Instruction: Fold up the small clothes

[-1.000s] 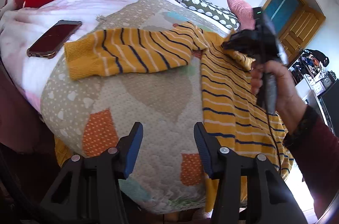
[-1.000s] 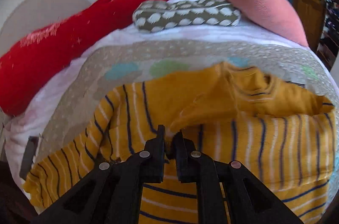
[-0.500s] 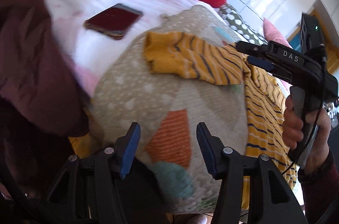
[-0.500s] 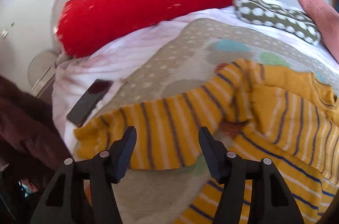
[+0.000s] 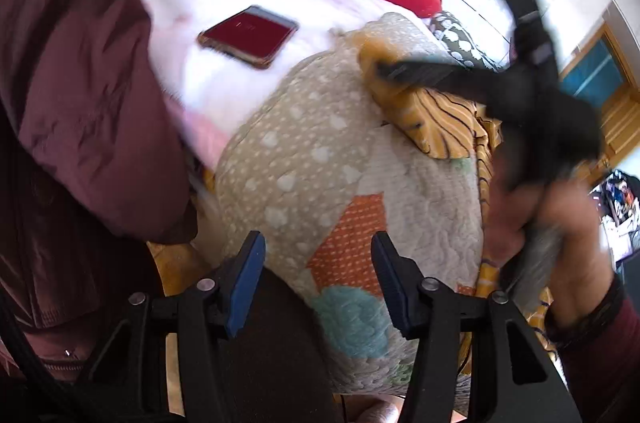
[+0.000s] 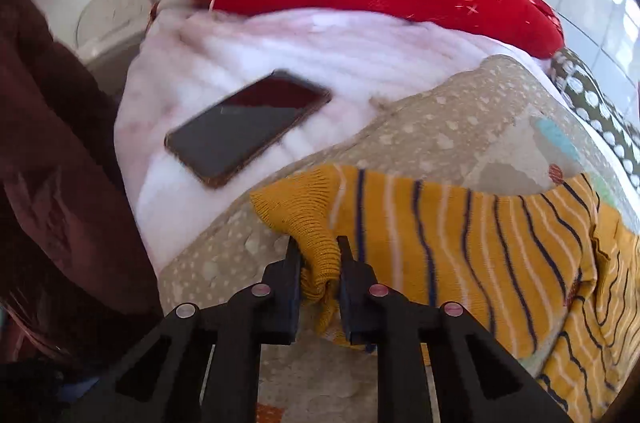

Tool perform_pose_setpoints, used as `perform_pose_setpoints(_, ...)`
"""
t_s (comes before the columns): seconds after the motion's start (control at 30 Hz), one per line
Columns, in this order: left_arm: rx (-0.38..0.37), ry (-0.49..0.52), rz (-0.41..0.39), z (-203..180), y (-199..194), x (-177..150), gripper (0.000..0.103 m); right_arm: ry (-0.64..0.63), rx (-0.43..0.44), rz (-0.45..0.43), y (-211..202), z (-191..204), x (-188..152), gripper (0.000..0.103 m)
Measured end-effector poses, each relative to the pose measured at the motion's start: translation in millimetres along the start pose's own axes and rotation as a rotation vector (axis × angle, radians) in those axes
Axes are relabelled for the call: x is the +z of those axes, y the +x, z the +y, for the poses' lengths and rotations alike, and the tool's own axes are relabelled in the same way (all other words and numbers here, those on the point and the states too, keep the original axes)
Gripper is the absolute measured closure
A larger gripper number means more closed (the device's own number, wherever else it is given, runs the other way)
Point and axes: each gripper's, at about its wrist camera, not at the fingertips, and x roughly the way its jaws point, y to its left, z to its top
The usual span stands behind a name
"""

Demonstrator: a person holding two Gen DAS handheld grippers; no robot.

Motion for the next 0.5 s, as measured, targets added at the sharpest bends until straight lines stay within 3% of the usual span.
perform_pose_setpoints(0.13, -0.021, 0.046, -0.009, -20, -2, 6, 0.049, 0.193, -0.083, -0.152, -68, -89, 20, 0.087)
perform_pose_setpoints(0.23, -0.039, 0.083, -0.006, -38, 1, 8, 0.049, 0.378, -0.188, -0.216, -121, -184, 8, 0.087)
perform_pose_setpoints(0.37, -0.062, 0.131, 0.015, -64, 7, 7, 0.048, 0.645, -0.353, -0.226, -178, -309, -54, 0.087)
perform_pose_setpoints(0.5, -0.082, 0.173, 0.060, -92, 27, 8, 0.048, 0.834, -0.529, -0.168, -204, -393, -135, 0.087)
